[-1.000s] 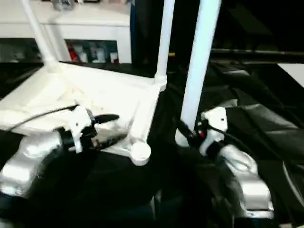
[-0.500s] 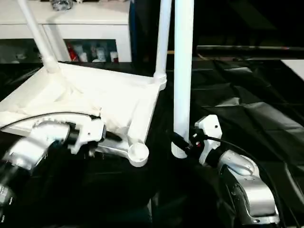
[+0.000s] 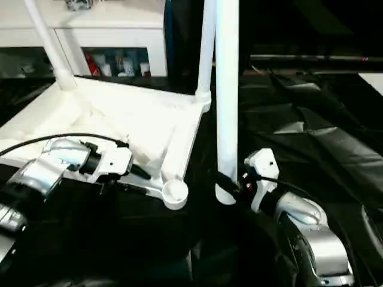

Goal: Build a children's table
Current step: Insert table leg to table base

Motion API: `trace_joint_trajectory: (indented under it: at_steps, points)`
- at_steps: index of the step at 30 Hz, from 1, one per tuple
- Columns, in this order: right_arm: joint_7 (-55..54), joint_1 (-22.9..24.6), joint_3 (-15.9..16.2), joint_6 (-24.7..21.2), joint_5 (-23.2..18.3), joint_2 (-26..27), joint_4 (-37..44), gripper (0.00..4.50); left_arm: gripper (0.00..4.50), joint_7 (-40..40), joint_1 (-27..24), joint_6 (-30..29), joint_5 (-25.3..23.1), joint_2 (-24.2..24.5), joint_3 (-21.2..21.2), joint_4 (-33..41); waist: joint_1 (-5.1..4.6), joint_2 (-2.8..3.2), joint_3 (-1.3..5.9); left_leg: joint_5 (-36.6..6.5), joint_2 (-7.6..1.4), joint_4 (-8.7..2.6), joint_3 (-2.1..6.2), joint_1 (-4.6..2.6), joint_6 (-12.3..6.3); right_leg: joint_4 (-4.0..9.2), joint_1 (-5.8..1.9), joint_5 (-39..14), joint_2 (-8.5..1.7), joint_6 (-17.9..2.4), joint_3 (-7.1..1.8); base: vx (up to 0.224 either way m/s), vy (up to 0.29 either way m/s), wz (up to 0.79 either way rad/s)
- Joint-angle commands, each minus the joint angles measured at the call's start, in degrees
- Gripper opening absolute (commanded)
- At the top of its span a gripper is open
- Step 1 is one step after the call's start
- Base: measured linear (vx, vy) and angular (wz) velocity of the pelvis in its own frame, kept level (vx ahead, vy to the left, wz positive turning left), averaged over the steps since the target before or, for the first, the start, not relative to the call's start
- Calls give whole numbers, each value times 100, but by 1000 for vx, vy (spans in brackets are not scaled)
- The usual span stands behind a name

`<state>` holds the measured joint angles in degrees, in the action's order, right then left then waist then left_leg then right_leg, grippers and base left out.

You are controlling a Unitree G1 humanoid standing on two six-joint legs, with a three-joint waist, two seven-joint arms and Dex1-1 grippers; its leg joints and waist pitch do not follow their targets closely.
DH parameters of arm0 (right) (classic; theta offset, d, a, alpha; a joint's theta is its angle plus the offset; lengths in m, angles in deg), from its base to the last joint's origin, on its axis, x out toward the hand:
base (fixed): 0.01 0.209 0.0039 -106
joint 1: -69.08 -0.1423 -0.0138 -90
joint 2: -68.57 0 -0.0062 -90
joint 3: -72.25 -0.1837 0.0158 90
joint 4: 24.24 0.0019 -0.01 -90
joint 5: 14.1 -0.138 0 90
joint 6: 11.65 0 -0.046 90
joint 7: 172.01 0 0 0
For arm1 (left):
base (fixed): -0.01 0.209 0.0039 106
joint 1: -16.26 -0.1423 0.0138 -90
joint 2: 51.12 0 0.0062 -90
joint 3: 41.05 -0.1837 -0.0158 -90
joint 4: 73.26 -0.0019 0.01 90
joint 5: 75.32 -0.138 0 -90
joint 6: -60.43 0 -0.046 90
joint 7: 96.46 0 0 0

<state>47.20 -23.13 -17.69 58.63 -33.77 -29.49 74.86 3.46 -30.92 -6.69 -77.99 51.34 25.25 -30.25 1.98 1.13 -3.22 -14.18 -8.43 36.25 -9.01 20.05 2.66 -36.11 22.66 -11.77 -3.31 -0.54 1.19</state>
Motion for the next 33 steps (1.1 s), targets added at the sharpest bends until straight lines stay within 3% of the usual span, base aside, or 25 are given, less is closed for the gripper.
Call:
trace_joint_trajectory:
  at_steps: [1,5,6,9,10,11,12,13,17,18,21,22,23,24,25,27,28,29,30,31,33]
  points:
    - [6,27,22,12,-1,-69,236,189,134,-29,162,186,-146,-33,-73,-203,4,56,364,-516,-407,-485,117,-2,-133,399,-366,-50,-494,-1729,-270,0,0,0]
    - [3,79,19,10,10,-62,291,189,95,-32,242,297,-205,-66,-106,-403,14,49,367,-431,-406,-481,120,13,-173,389,-379,-13,-505,-1715,-273,0,0,0]
    - [5,75,19,10,13,-63,286,189,95,-44,283,356,-232,-85,-106,-503,12,94,356,-491,-408,-486,117,1,-161,413,-360,-90,-500,-1719,-269,0,0,0]
    - [-5,88,12,23,24,-68,296,189,58,-41,365,533,-379,-99,-150,-762,21,82,362,-460,-406,-477,114,1,-168,402,-372,-40,-505,-1748,-278,0,0,0]
    - [-13,88,10,27,23,-72,298,189,53,-26,398,589,-436,-101,-163,-855,25,126,358,-460,-409,-478,122,3,-159,394,-370,-38,-509,-1756,-276,0,0,0]
    - [-20,90,7,31,21,-73,301,189,52,-13,421,616,-464,-106,-161,-919,14,90,354,-478,-403,-481,116,12,-162,407,-382,-71,-501,-1736,-274,0,0,0]
    - [-24,84,7,36,24,-73,296,189,52,-4,437,620,-475,-111,-156,-956,15,92,356,-465,-406,-482,121,15,-163,400,-389,-76,-509,-1736,-274,0,0,0]
    - [-33,81,8,42,29,-73,295,189,19,-6,453,598,-463,-130,-123,-1008,12,107,358,-448,-401,-480,118,20,-170,408,-386,-97,-506,-1726,-273,0,0,0]
    - [-115,54,-16,42,-4,10,320,189,11,-234,359,-327,-3,-286,180,-829,17,100,360,-433,-411,-480,104,6,-164,406,-374,-184,-512,-1775,-280,0,0,0]
    - [-117,53,-16,42,-5,12,320,189,6,-237,358,-346,3,-288,183,-827,21,109,357,-407,-407,-479,107,10,-170,399,-367,-167,-512,-1789,-277,0,0,0]
    - [-433,-65,-34,-26,119,158,167,189,6,-97,120,-1150,-286,-188,-13,-494,-1,117,345,-374,-418,-493,117,27,-202,403,-362,-143,-510,-1792,-266,0,0,0]
    - [-552,-109,-12,-63,164,232,113,189,6,93,-109,-1629,-247,-249,32,-205,-13,127,346,-399,-409,-491,114,29,-193,410,-367,-226,-510,-1771,-268,0,0,0]
    - [-565,-113,-10,-66,167,242,111,189,6,131,-142,-1684,-236,-263,44,-161,-26,117,351,-409,-418,-495,108,26,-180,402,-377,-229,-514,-1775,-269,0,0,0]
    - [-641,-134,2,-87,184,297,95,189,6,340,-320,-1991,-177,-341,109,86,-31,72,341,-406,-405,-493,100,30,-205,427,-368,-301,-505,-1761,-269,0,0,0]
    - [-741,-170,10,-144,155,397,86,189,6,722,-593,-2607,-108,-497,250,537,-31,97,354,-323,-403,-482,84,26,-257,429,-373,-368,-509,-1741,-277,0,0,0]
    - [-805,-203,-5,-186,116,458,76,189,6,964,-713,-3029,-123,-588,323,807,-33,106,353,-332,-401,-480,79,26,-312,453,-361,-518,-497,-1710,-272,0,0,0]
    - [-876,-242,-32,-230,83,515,61,189,6,1250,-805,-3414,-145,-690,394,1020,-47,20,355,-316,-411,-486,65,30,-329,457,-369,-540,-497,-1698,-280,0,0,0]
    - [-917,-264,-56,-251,61,548,52,189,6,1365,-860,-3591,-147,-741,418,1144,-42,-18,339,-321,-386,-481,61,40,-366,484,-348,-756,-482,-1637,-265,0,0,0]
    - [-945,-293,-80,-266,21,582,45,189,6,1460,-939,-3829,-186,-778,412,1342,-36,18,348,-295,-383,-477,71,50,-363,465,-365,-827,-493,-1606,-271,0,0,0]
    - [-996,-353,-107,-315,-22,630,20,189,6,1632,-1044,-4092,-296,-826,396,1584,-43,-2,334,-322,-392,-492,69,50,-366,495,-333,-1034,-479,-1500,-269,0,0,0]
    - [-1054,-436,-143,-356,-66,691,-39,189,6,1866,-1127,-4411,-377,-919,427,1789,-70,2,341,-350,-406,-503,81,49,-358,484,-328,-1017,-481,-1473,-266,0,0,0]
